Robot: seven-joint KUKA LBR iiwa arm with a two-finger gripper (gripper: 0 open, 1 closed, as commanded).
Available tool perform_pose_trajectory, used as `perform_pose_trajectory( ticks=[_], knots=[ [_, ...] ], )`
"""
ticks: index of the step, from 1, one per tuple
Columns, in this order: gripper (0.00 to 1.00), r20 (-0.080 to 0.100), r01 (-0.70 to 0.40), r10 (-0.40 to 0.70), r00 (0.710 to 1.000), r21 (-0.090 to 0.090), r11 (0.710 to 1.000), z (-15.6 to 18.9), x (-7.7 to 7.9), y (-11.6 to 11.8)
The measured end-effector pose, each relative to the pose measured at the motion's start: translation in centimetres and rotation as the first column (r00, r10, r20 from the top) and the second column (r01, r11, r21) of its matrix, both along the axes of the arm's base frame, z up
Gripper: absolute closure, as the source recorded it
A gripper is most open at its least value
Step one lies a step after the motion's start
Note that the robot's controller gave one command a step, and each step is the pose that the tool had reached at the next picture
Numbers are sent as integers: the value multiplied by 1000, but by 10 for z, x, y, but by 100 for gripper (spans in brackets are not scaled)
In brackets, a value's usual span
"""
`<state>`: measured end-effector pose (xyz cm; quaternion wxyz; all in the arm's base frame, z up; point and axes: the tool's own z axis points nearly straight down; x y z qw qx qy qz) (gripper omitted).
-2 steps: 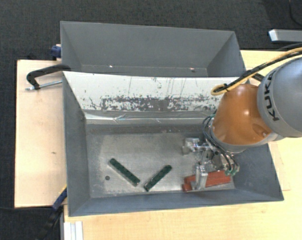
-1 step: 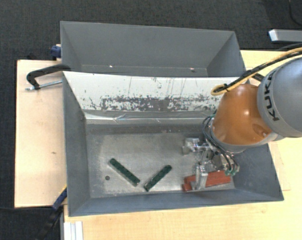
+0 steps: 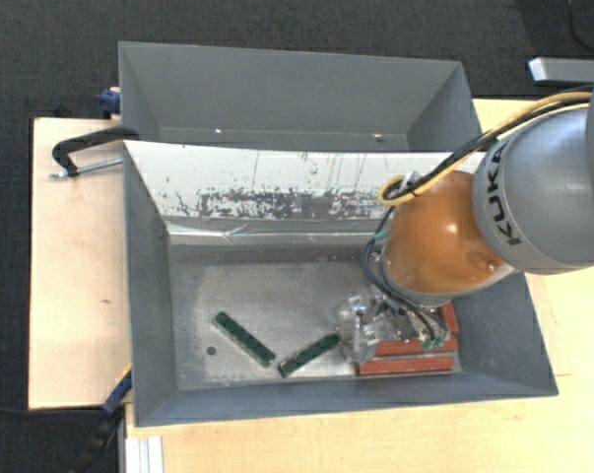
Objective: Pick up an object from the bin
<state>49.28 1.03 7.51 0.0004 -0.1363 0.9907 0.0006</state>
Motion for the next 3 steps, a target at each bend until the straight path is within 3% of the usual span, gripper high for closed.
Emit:
perform_pose_trajectory(
  ticks=[1,2,3],
  knots=[
    [0,4,0,0,1000,1,1000,1,1,0],
    [0,2,-1,1,1000,0,1000,0,0,0],
    [100,4,-351,351,936,0,936,-4,16,45]
  ],
)
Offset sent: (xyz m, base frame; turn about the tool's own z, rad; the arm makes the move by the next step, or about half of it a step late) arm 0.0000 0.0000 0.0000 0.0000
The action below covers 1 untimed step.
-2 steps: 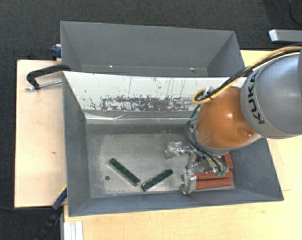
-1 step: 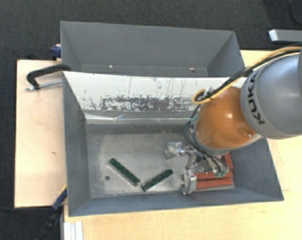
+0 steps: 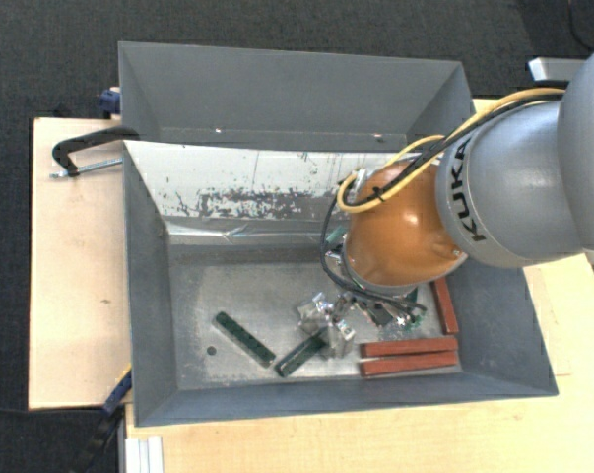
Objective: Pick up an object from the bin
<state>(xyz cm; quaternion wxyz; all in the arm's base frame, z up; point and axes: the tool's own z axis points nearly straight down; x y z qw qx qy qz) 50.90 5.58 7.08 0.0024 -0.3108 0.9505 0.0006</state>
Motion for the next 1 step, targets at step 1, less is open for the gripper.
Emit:
perform_pose_trajectory(
  ticks=[1],
  knots=[
    [100,0,0,0,1000,0,1000,0,0,0]
  ],
)
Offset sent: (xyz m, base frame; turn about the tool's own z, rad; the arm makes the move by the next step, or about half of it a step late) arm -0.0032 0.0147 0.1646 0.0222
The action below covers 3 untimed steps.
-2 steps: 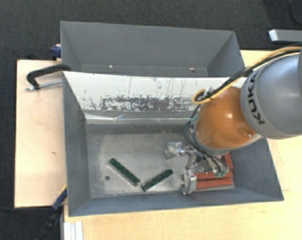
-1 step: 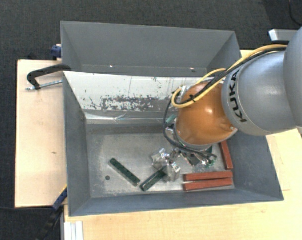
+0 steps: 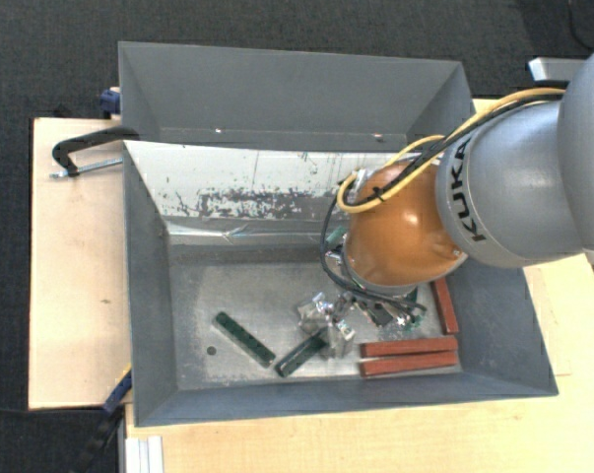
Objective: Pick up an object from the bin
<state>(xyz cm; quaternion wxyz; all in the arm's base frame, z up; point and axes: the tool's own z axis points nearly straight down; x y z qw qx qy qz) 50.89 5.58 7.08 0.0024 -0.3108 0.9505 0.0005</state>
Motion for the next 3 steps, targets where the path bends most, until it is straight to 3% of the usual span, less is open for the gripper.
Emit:
perform_pose_trajectory(
  ticks=[1,2,3],
  knots=[
    [100,0,0,0,1000,0,1000,0,0,0],
    [100,5,-90,90,996,-1,996,33,-1,17],
    [100,4,-192,192,981,-2,981,169,8,-1]
  ],
)
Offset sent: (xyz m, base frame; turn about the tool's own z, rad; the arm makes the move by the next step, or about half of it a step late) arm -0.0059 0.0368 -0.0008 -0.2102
